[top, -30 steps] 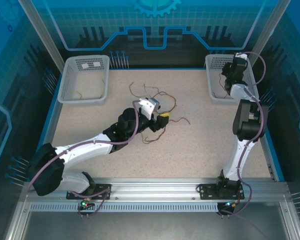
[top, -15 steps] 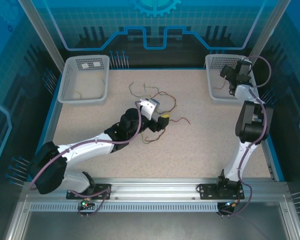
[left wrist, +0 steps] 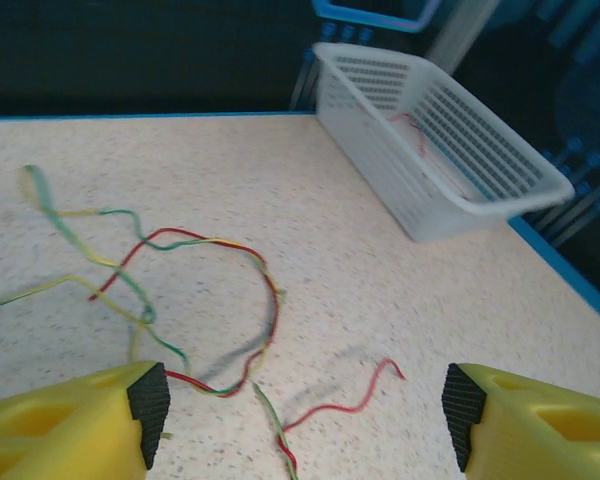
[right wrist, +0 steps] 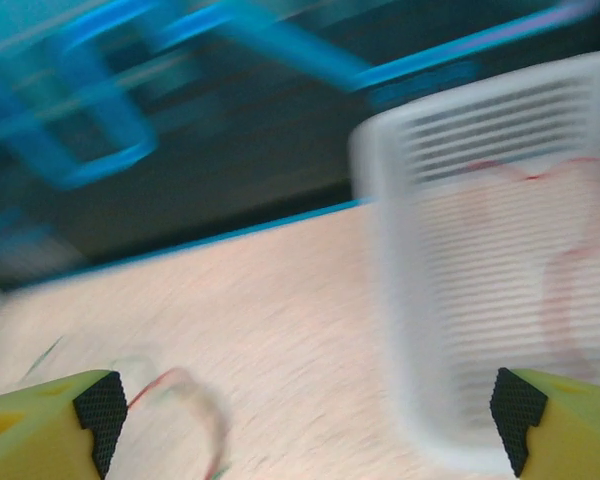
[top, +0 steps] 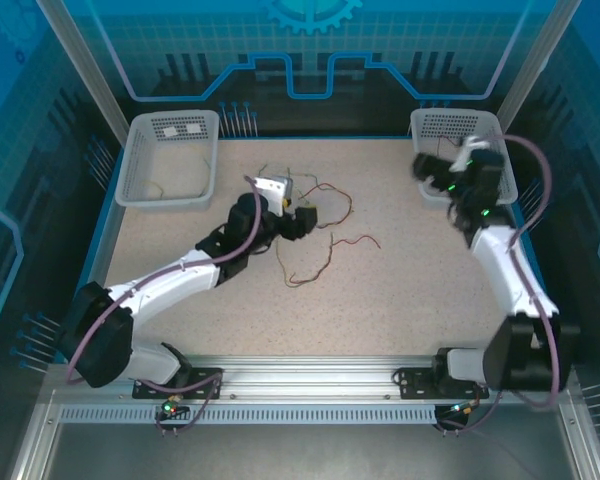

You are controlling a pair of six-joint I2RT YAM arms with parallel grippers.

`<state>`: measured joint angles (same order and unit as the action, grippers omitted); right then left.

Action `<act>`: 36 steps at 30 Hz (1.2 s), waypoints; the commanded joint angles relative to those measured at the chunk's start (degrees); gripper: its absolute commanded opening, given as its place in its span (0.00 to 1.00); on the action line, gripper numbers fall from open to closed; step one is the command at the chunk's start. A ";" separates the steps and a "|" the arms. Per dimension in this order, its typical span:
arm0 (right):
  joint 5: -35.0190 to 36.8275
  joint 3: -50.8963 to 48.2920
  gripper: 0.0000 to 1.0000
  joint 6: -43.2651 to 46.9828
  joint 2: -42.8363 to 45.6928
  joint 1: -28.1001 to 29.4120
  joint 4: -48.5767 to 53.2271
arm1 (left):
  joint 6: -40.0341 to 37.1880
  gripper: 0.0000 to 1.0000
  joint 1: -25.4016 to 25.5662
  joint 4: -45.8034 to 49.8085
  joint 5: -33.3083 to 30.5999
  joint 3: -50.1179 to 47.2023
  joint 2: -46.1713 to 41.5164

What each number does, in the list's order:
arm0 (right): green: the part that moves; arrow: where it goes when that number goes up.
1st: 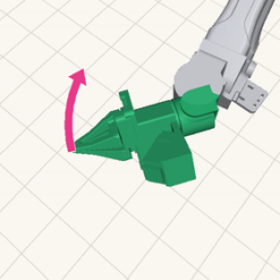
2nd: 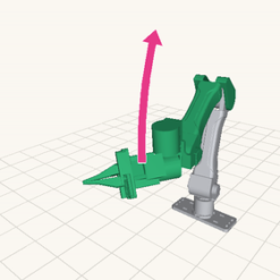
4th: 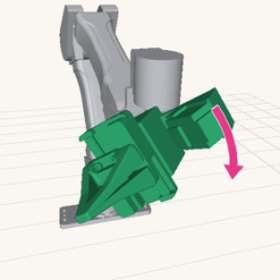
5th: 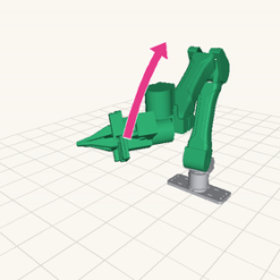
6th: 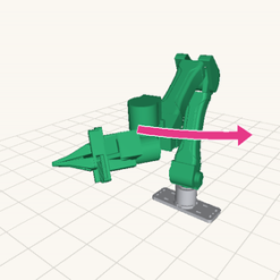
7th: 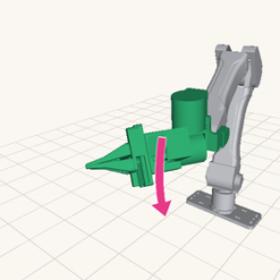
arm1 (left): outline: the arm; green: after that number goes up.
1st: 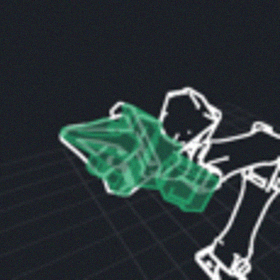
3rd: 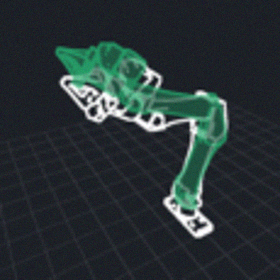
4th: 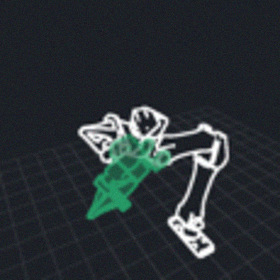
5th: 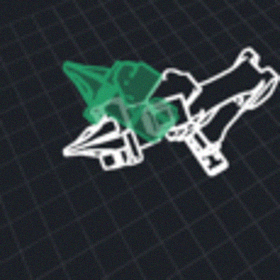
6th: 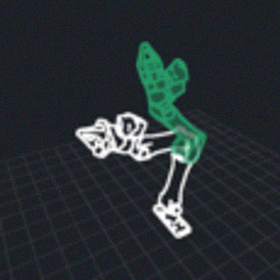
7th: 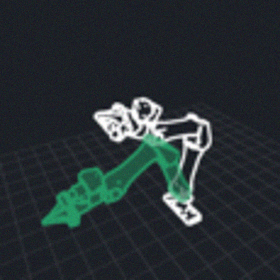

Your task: Untangle the cables

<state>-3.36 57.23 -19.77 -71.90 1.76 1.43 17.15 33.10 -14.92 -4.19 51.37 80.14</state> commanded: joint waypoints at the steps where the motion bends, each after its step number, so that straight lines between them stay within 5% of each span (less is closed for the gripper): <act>1: -8.70 -8.51 0.94 6.87 5.81 11.99 -4.38 | 3.09 0.75 -2.00 7.09 2.90 2.44 2.76; 5: -8.36 -19.05 0.87 7.74 11.08 21.49 -10.45 | -2.64 0.72 -0.05 15.83 1.20 7.09 6.35; 10: -6.48 -21.51 0.84 5.92 6.64 25.72 -8.94 | -1.31 0.68 0.14 16.26 1.68 6.37 9.04; 20: 6.37 -19.11 0.76 -9.15 -2.85 21.97 -3.25 | -4.20 0.65 7.55 22.22 2.07 4.16 11.33; 36: 7.39 -11.57 0.85 -13.75 -13.48 20.06 0.72 | -1.30 0.70 9.57 24.32 6.31 -0.72 11.69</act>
<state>3.05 43.68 -32.64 -84.58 22.37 0.78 14.92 42.24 7.53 0.10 51.86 91.81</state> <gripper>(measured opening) 0.855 0.702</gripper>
